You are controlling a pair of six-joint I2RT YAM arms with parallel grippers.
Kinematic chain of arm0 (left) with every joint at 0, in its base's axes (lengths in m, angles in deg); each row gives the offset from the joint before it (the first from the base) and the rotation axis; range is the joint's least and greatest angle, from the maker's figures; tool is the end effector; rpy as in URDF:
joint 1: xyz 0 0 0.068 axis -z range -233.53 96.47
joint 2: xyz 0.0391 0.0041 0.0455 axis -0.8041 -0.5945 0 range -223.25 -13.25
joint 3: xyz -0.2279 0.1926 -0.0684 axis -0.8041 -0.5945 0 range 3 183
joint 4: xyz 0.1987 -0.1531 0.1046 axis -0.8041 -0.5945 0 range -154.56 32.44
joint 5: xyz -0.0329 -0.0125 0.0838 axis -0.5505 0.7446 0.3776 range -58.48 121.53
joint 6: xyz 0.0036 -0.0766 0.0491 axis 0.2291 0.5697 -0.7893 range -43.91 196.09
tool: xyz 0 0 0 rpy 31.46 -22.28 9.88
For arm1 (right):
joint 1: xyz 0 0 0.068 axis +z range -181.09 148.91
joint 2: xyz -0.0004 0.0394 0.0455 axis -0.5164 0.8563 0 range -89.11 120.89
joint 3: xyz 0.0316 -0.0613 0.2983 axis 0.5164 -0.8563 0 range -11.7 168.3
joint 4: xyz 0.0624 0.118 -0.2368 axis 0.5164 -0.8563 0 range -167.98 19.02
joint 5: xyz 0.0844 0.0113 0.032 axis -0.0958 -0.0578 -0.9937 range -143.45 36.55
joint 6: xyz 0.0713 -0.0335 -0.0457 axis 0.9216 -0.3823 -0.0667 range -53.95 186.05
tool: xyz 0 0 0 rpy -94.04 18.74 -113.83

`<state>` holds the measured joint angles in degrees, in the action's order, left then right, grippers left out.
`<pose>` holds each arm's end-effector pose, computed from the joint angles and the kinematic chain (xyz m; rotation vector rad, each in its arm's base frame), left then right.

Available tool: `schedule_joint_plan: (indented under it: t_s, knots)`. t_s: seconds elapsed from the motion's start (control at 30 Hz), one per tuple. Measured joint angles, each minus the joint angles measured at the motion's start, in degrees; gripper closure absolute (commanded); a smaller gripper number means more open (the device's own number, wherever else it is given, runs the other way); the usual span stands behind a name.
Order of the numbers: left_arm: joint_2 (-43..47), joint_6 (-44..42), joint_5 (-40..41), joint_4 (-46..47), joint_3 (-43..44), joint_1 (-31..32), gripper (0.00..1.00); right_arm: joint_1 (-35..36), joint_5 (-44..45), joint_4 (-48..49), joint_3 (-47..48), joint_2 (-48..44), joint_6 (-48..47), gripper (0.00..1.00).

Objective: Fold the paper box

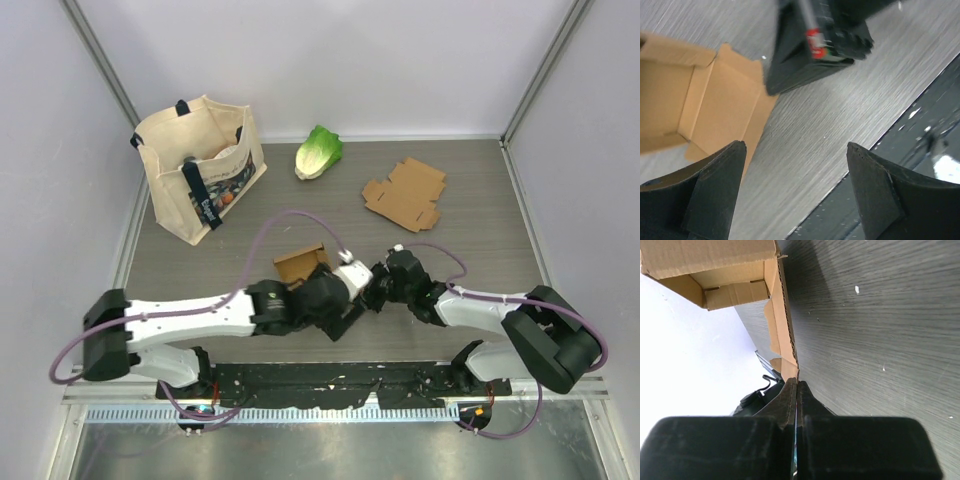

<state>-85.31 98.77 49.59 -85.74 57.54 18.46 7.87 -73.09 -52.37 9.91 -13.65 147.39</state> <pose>0.1156 -0.2737 0.2690 0.8451 2.2076 -0.4520 0.1910 0.1898 0.1439 0.7211 2.5039 1.3894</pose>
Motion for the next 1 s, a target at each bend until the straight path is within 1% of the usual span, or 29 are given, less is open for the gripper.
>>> schedule_joint_plan:
  t_s: [0.07, 0.17, 0.2, 0.23, 0.33, 0.43, 0.47, 0.53, 0.57, 0.63, 0.67, 0.7, 0.73, 0.77, 0.8, 0.83, 0.87, 0.93, 0.97, 1.0]
  knots:
    - [-6.25, -5.95, 2.21, -1.05, 3.23, 3.56, 0.19, -0.09, -0.07, -0.28, -0.07, -0.11, 1.05, 0.99]
    - [-11.91, -11.74, 6.34, -1.86, 3.78, 6.75, 0.25, -0.09, -0.09, 0.07, -0.5, -0.7, 2.97, 1.0]
    - [-13.27, -13.66, 7.82, -2.1, 3.48, 7.65, 0.25, -0.09, -0.04, 0.26, -0.81, -1.09, 3.56, 1.0]
    - [-13.81, -14.82, 8.83, -2.03, 3.08, 8.04, 0.25, -0.09, -0.02, 0.44, -1.05, -1.42, 4.07, 0.99]
    - [-14.05, -17.97, 13.29, -1.38, 1.4, 8.37, 0.3, -0.09, -0.04, 0.81, -1.9, -2.47, 5.62, 1.0]
    - [-14.14, -20.39, 17.22, 0.09, 0.59, 8.37, 0.36, -0.11, -0.07, 1.14, -2.45, -3.06, 6.56, 1.0]
    - [-14.34, -21.31, 17.9, 0.61, 0.48, 8.37, 0.42, -0.09, -0.09, 1.18, -2.67, -3.28, 6.84, 1.0]
    - [-15.54, -22.91, 18.6, 1.95, 0.48, 8.35, 0.48, -0.09, -0.04, 1.11, -3.1, -3.91, 7.3, 1.0]
    - [-16.44, -23.47, 18.78, 2.54, 0.48, 8.35, 0.55, -0.09, -0.02, 1.09, -3.23, -4.26, 7.39, 1.0]
    - [-18.25, -24.37, 18.8, 3.13, 0.48, 8.35, 0.64, -0.09, 0.04, 1.01, -3.52, -5.27, 7.41, 1.0]
    - [-19.21, -24.7, 18.88, 3.34, 0.48, 8.22, 0.74, -0.09, 0.04, 0.81, -3.52, -5.84, 7.41, 1.0]
    - [-20.13, -25.11, 19.02, 3.61, 0.46, 8.0, 0.78, -0.09, 0.17, 0.59, -3.52, -6.43, 7.34, 1.0]
    - [-20.7, -25.29, 19.06, 3.8, 0.44, 7.78, 0.88, -0.11, 0.26, 0.33, -3.52, -7.02, 7.23, 0.98]
    - [-20.92, -25.59, 19.17, 3.91, 0.44, 7.63, 0.94, -0.09, 0.33, 0.13, -3.52, -7.56, 7.04, 0.94]
    - [-20.96, -25.92, 19.26, 3.96, 0.44, 7.34, 0.99, -0.09, 0.55, -0.2, -3.52, -8.26, 6.51, 0.88]
    - [-20.96, -26.01, 19.78, 4.0, 0.5, 6.99, 1.0, -0.09, 0.98, -0.76, -3.52, -9.05, 5.46, 0.73]
    - [-20.94, -26.1, 20.33, 4.02, 0.68, 6.67, 1.0, -0.17, 1.42, -1.4, -3.56, -9.79, 4.22, 0.55]
    - [-20.94, -25.94, 20.15, 3.69, 1.53, 6.03, 1.0, -0.66, 2.36, -2.69, -3.41, -11.52, 1.68, 0.28]
    - [-20.87, -25.59, 19.98, 3.52, 2.16, 5.68, 1.0, -1.42, 2.56, -3.61, -3.08, -12.57, -1.01, 0.24]
    - [-20.79, -24.76, 19.65, 3.04, 2.8, 5.29, 1.0, -2.19, 2.62, -4.68, -2.58, -13.57, -2.99, 0.23]
